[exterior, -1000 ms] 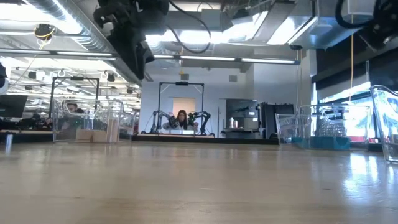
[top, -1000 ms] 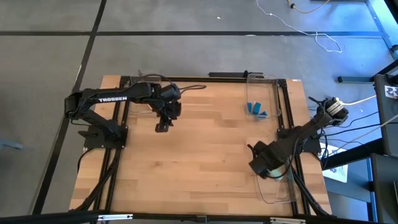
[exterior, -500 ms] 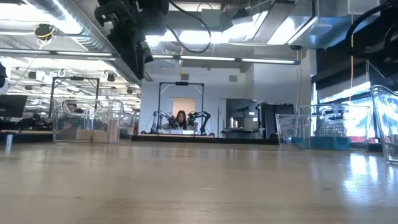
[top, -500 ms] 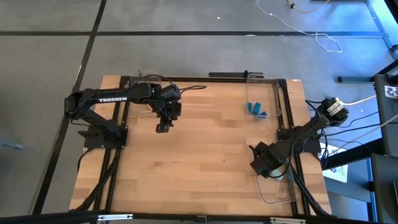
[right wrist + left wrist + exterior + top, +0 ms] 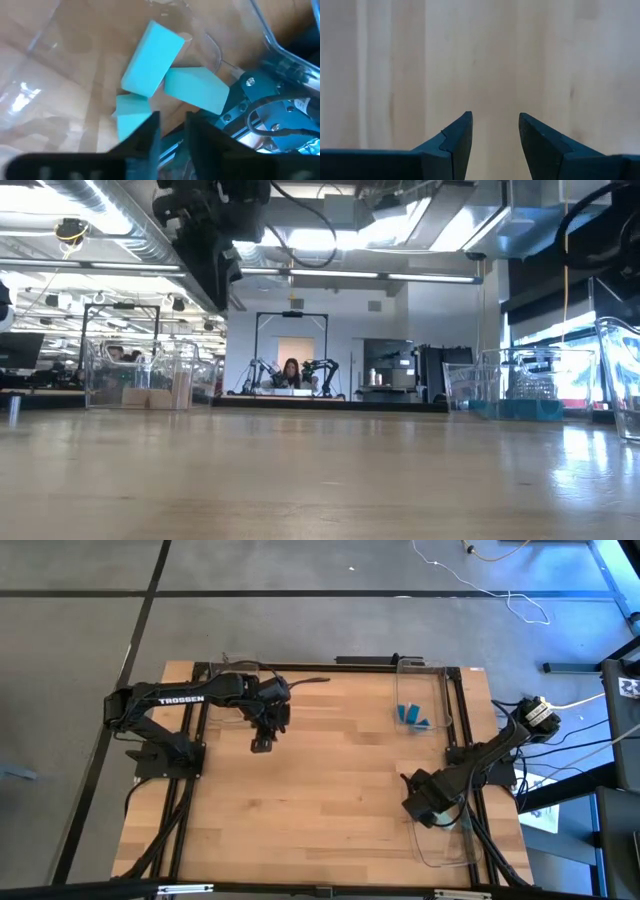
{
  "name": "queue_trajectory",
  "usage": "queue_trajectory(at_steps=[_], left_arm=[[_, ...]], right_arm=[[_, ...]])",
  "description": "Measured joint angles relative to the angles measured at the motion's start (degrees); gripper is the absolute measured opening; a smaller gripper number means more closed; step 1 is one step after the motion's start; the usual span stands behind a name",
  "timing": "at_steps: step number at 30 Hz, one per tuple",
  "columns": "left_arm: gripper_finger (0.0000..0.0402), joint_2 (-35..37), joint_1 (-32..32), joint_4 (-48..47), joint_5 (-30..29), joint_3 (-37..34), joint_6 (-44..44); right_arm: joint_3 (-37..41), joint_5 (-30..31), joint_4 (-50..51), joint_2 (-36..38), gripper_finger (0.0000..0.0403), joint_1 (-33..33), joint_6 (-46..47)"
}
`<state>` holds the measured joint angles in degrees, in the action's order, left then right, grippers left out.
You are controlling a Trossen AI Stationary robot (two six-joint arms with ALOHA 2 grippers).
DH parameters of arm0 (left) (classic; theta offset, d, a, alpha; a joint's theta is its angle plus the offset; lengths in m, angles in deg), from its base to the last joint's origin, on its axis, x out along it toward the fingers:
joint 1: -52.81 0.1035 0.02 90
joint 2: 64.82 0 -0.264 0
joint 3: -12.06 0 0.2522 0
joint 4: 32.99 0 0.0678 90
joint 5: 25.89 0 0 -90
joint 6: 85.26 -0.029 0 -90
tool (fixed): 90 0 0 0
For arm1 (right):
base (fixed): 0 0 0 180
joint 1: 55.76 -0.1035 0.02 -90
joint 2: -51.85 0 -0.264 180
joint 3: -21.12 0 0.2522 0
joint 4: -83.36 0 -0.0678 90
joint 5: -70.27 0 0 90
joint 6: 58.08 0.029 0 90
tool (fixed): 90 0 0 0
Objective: Sort & place blocks by color
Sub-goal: Return to Home Position
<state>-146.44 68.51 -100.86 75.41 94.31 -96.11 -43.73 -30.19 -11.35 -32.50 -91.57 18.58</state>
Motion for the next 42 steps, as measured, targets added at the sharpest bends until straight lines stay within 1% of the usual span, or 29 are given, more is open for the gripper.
queue_trajectory(at_steps=[4, 5, 8, 11, 13, 14, 16, 19, 22, 25, 28, 33, 37, 38, 42], left_arm=[[0.0143, 0.0, -0.6, -1.0, -3.8, 0.0, 0.2], [0.0135, 0.0, -0.9, -1.1, -4.6, 0.0, 0.2], [0.0098, 0.0, -1.8, -1.1, -6.4, 0.0, 1.3], [0.0049, 0.0, -2.5, -1.1, -7.8, 0.0, 3.8], [0.0016, 0.0, -2.9, -1.1, -7.8, 0.0, 4.1], [0.0008, 0.0, -3.1, -1.3, -8.2, 0.0, 3.3], [0.0008, 1.1, -3.5, -2.5, -10.6, -0.1, 2.1], [0.0004, 3.3, -4.8, -2.8, -14.2, 0.0, 1.9], [0.0002, 6.2, -6.3, -2.7, -14.2, -0.1, 1.9], [0.0001, 10.4, -8.1, -2.4, -14.2, 0.0, 3.5], [0.0, 14.7, -10.0, -1.4, -15.1, 0.0, 5.5], [0.0, 22.4, -14.1, -2.1, -22.1, 0.0, 9.3], [0.0, 27.0, -17.2, -2.5, -26.0, -0.1, 12.0], [0.0, 28.3, -18.1, -2.6, -26.8, -0.1, 12.4], [0.0, 32.3, -21.4, -2.2, -27.8, -0.5, 13.7]], right_arm=[[-2.5, -0.1, 1.9, 0.0, 0.0022, 0.0, -2.1], [-3.3, -0.1, 2.4, 0.0, 0.0011, 0.0, -2.8], [-6.0, 1.0, 5.6, 0.0, 0.0008, 0.0, -3.4], [-9.5, 2.4, 10.5, 0.0, 0.0002, 0.0, -3.9], [-12.7, 4.3, 15.2, 0.0, 0.0003, 0.0, -4.4], [-14.5, 5.7, 17.3, 0.0, 0.0002, 0.0, -5.0], [-18.3, 10.0, 18.9, 0.0, 0.0002, 0.0, -6.6], [-23.0, 19.7, 18.0, 0.9, 0.0001, 0.0, -11.4], [-27.3, 30.1, 18.3, 1.4, 0.0001, 0.0, -16.4], [-29.7, 39.5, 17.6, 2.9, 0.0001, 0.0, -22.3], [-30.1, 46.3, 16.5, 5.3, 0.0001, 0.6, -26.9], [-30.1, 48.1, 11.6, 10.6, 0.0, 3.6, -37.2], [-30.1, 46.1, 6.1, 15.3, 0.0, 7.2, -46.4], [-30.1, 45.2, 4.5, 16.5, 0.0, 8.1, -48.9], [-30.0, 37.5, -2.7, 19.8, 0.0, 11.2, -60.7]])
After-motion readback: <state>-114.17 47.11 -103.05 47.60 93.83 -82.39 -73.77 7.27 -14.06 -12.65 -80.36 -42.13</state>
